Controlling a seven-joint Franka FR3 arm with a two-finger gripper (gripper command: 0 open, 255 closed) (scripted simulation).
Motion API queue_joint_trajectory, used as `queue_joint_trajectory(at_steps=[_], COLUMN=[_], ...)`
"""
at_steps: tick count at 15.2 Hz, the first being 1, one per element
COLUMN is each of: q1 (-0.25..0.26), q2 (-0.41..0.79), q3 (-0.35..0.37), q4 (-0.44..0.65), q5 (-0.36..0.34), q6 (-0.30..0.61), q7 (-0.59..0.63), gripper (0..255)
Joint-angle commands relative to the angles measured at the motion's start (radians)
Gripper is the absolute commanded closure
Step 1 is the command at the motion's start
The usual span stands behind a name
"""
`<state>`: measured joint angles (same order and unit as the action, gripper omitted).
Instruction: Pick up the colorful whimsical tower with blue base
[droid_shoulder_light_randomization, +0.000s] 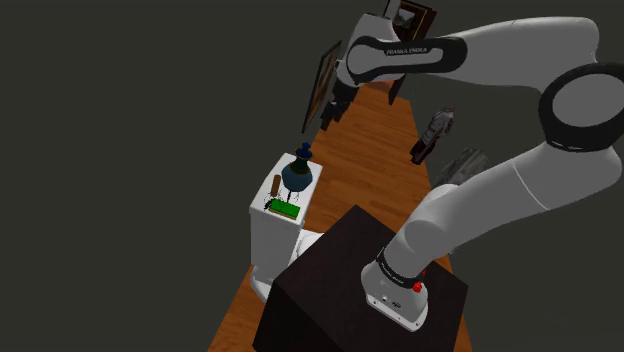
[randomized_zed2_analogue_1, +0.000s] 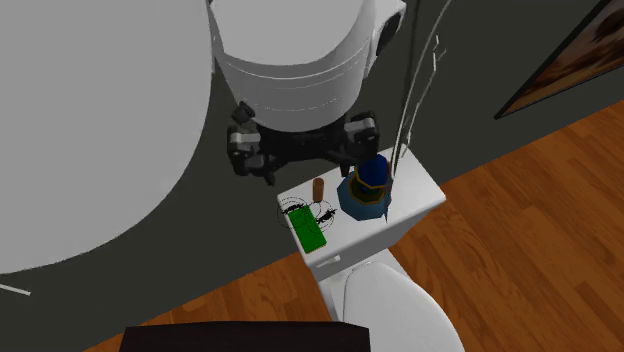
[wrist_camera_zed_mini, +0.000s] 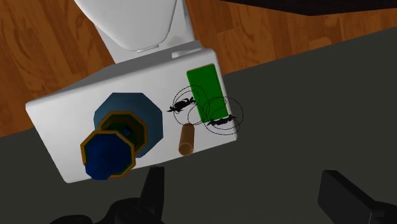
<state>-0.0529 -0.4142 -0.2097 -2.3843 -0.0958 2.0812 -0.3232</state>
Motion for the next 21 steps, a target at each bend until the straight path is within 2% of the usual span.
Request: queue_joint_trajectory(at_steps=[1, 6, 12, 16, 21], q1=[-0.002, 0.000, -0.017, -0.055, -0.127], q2=[0.061, 0.242, 0.481, 0.645, 0.847], q3=[-0.030, -0.099, -0.145, -0.142, -0.108], q4=[0.008, 0.069, 0.189, 0.298, 0.464], q5=[0.010, 0.072, 0.207, 0.309, 0.411], q6=[0.054, 0.165, 0.256, 0.286, 0.292], q7=[-0.040, -0.152, -0.314, -0.420, -0.522], gripper=[0, 0, 0, 0, 0])
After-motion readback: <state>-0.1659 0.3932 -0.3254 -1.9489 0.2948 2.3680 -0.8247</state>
